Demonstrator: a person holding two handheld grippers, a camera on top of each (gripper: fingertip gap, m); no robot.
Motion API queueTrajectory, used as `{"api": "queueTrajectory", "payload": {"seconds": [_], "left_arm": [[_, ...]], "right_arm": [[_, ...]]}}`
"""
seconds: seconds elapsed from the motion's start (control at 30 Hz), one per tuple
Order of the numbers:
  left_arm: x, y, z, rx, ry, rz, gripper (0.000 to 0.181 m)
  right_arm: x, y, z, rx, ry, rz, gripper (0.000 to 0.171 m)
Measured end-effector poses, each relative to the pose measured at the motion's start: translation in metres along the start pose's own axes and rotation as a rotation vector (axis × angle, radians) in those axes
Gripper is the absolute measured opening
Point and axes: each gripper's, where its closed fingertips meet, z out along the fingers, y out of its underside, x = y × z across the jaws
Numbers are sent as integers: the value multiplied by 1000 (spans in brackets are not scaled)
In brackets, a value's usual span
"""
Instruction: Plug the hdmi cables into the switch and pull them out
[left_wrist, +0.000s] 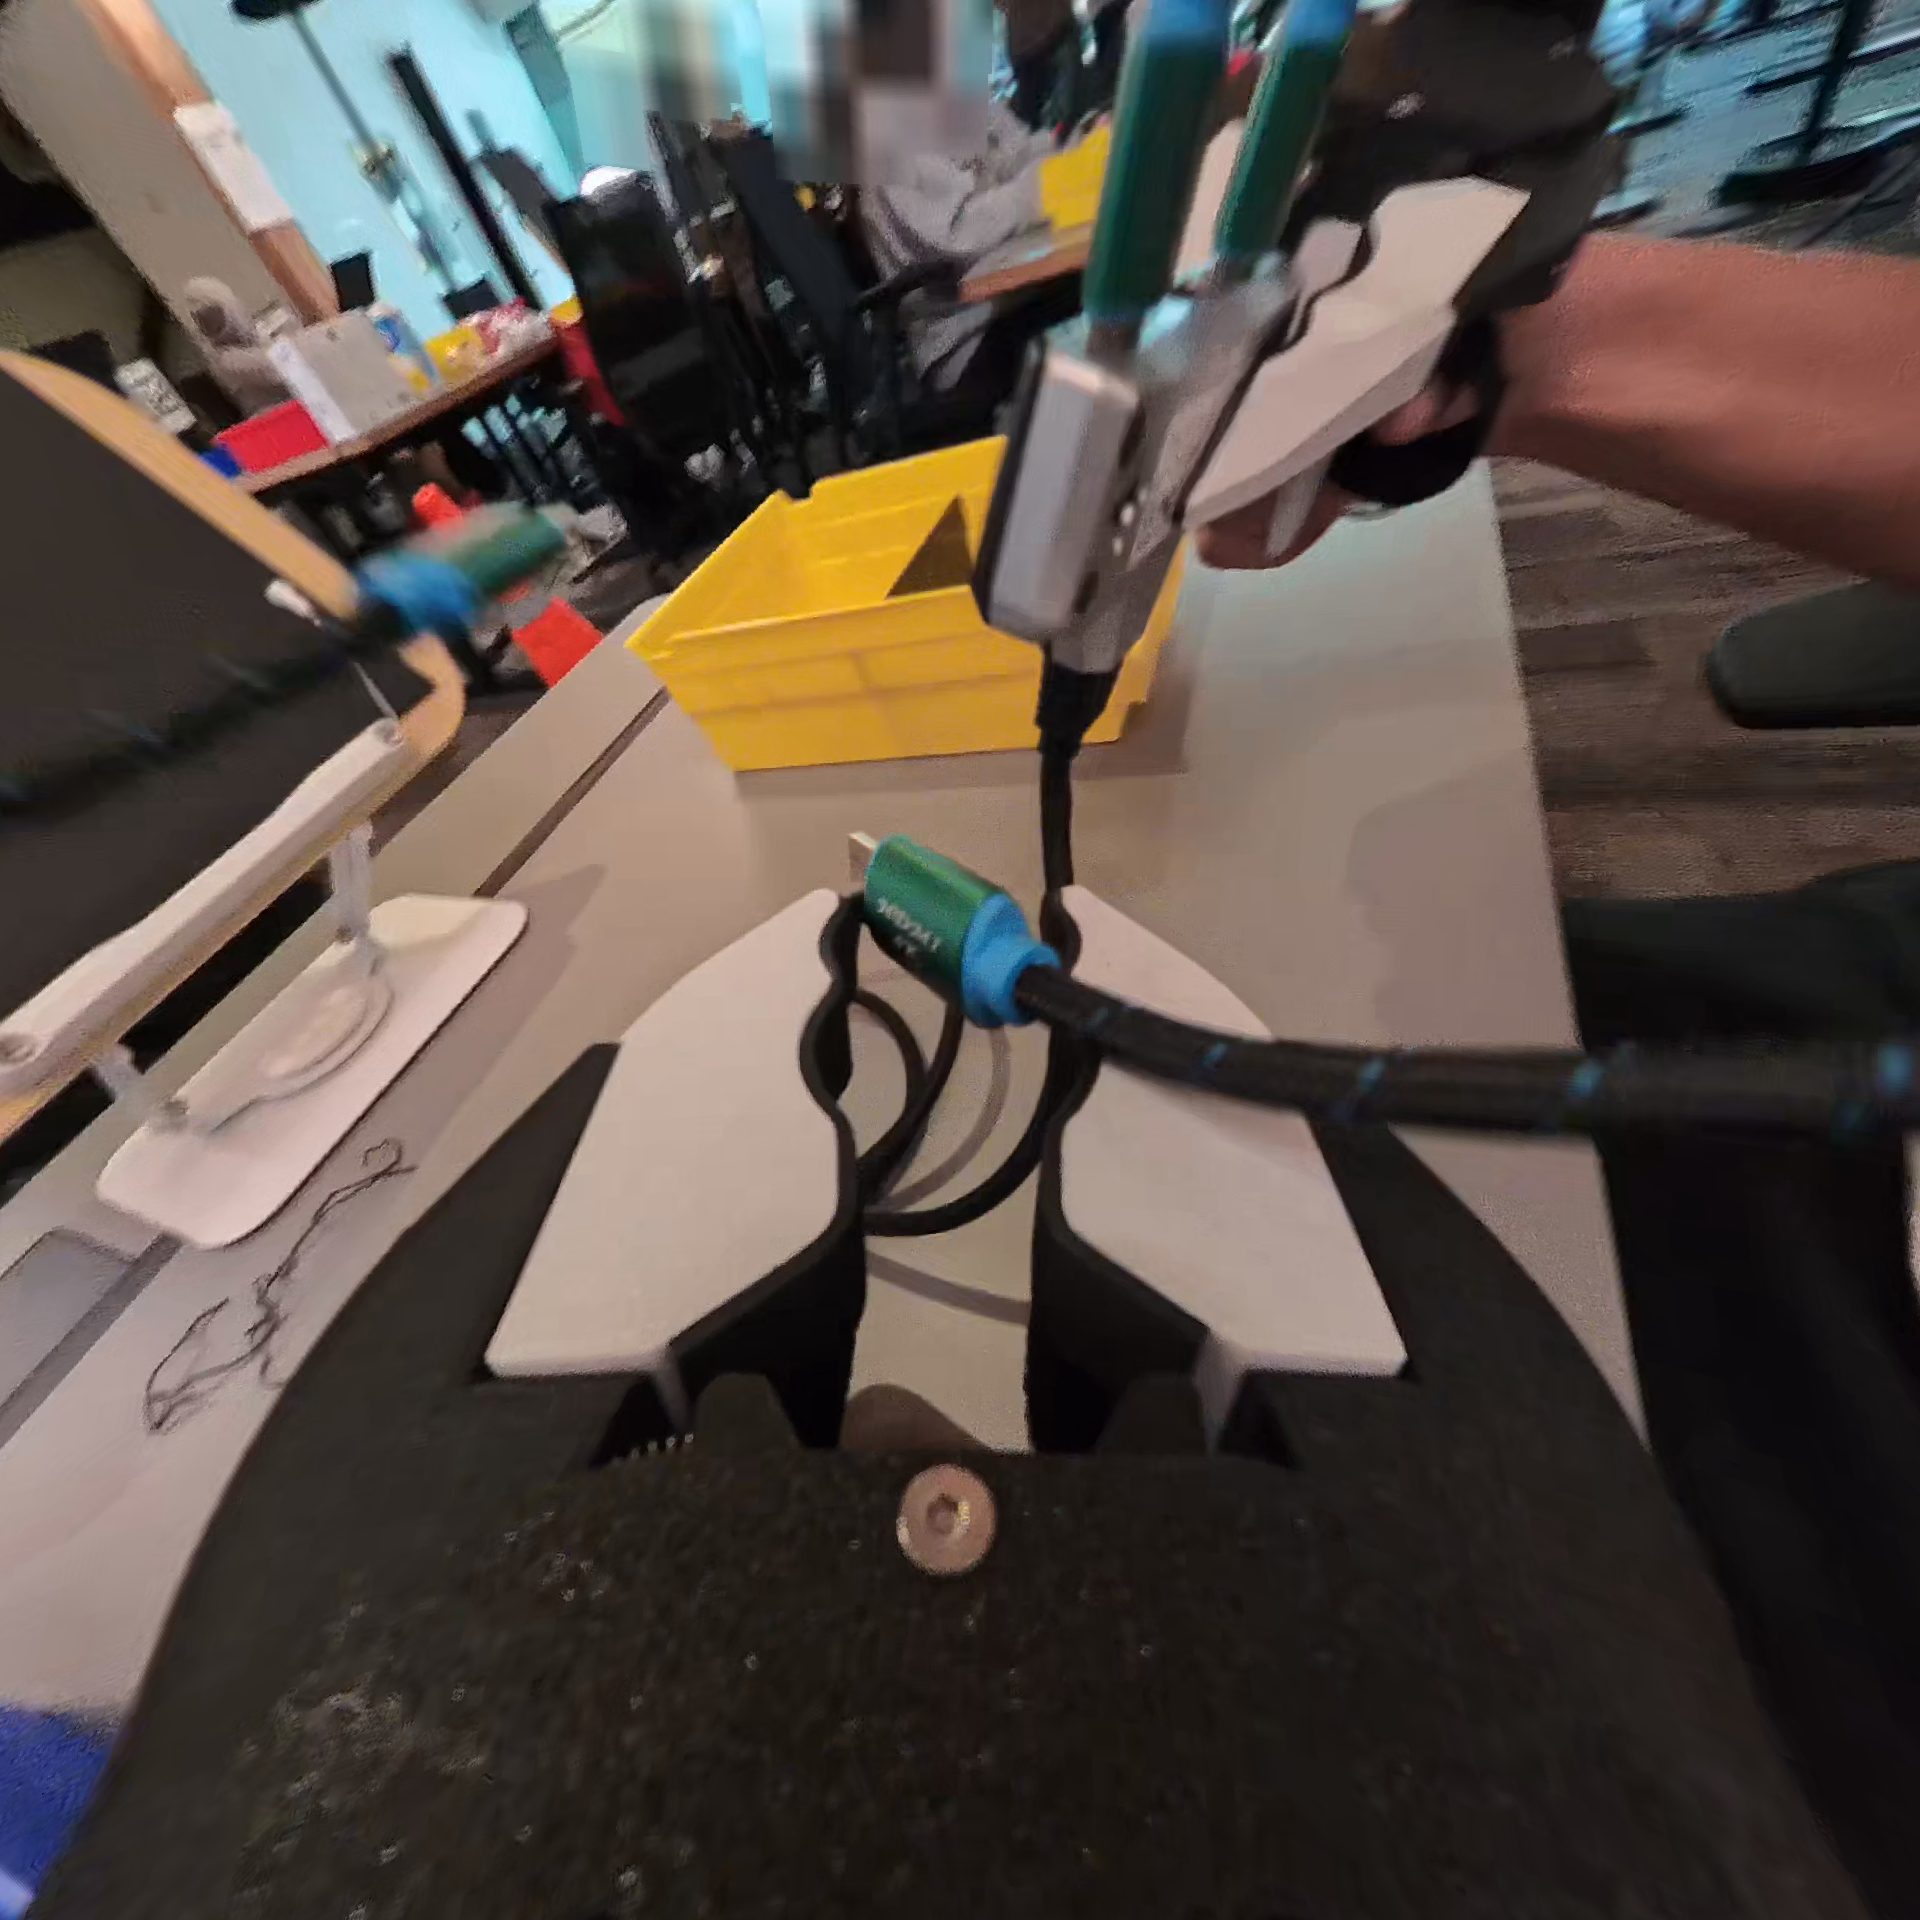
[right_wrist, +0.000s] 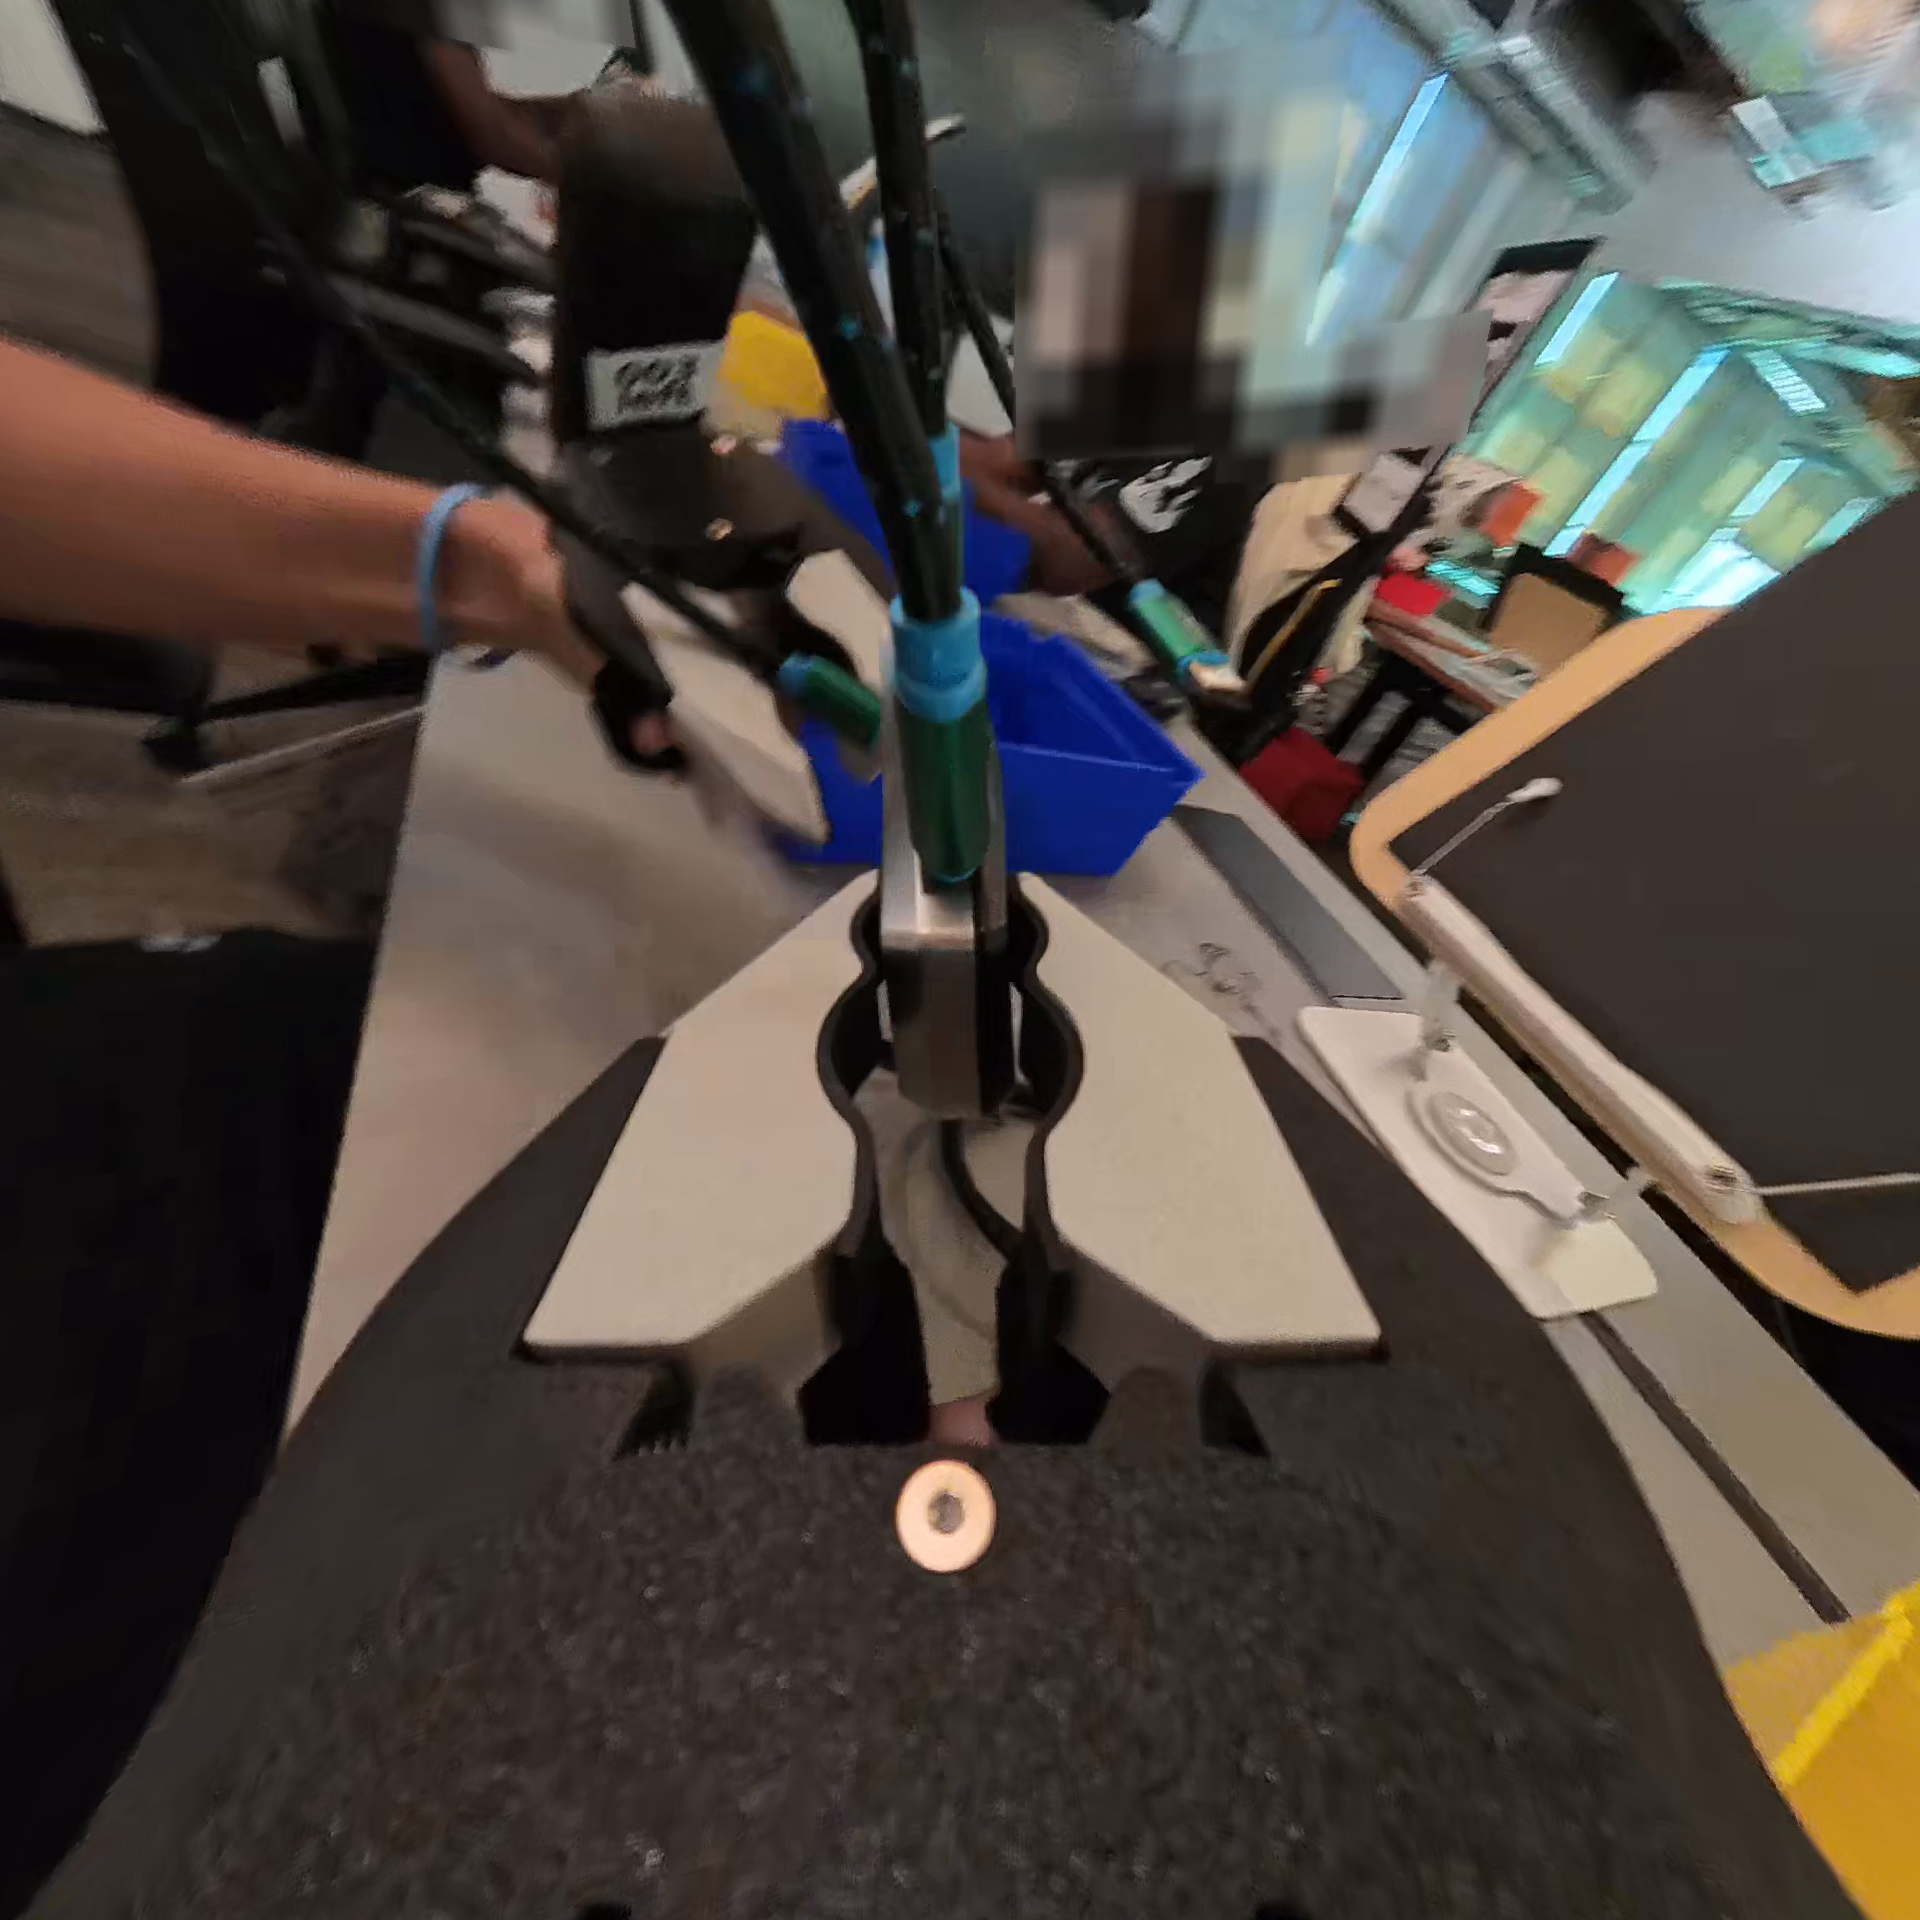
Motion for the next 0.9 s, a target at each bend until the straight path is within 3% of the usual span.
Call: {"api": "queueTrajectory", "payload": {"seconds": [0.2,0.3,0.4,0.53,0.67,0.8,0.9], "left_arm": [[37,-22,-17,46,176,100,39],[26,-3,-33,-126,166,180,35],[-2,17,-59,-305,50,223,27],[33,-20,-53,-152,188,127,26],[47,-46,-32,-46,166,75,39],[39,-32,-6,-90,33,129,47],[49,-34,4,-39,66,78,47]], "right_arm": [[-27,3,-2,4,-169,16,19],[-23,0,-6,25,-163,19,19],[-13,3,-18,27,-143,41,19],[-14,9,-14,22,-150,55,19],[-19,13,-6,36,-172,82,20],[-28,11,-3,31,-207,78,19],[-40,11,4,19,-250,72,19]]}}
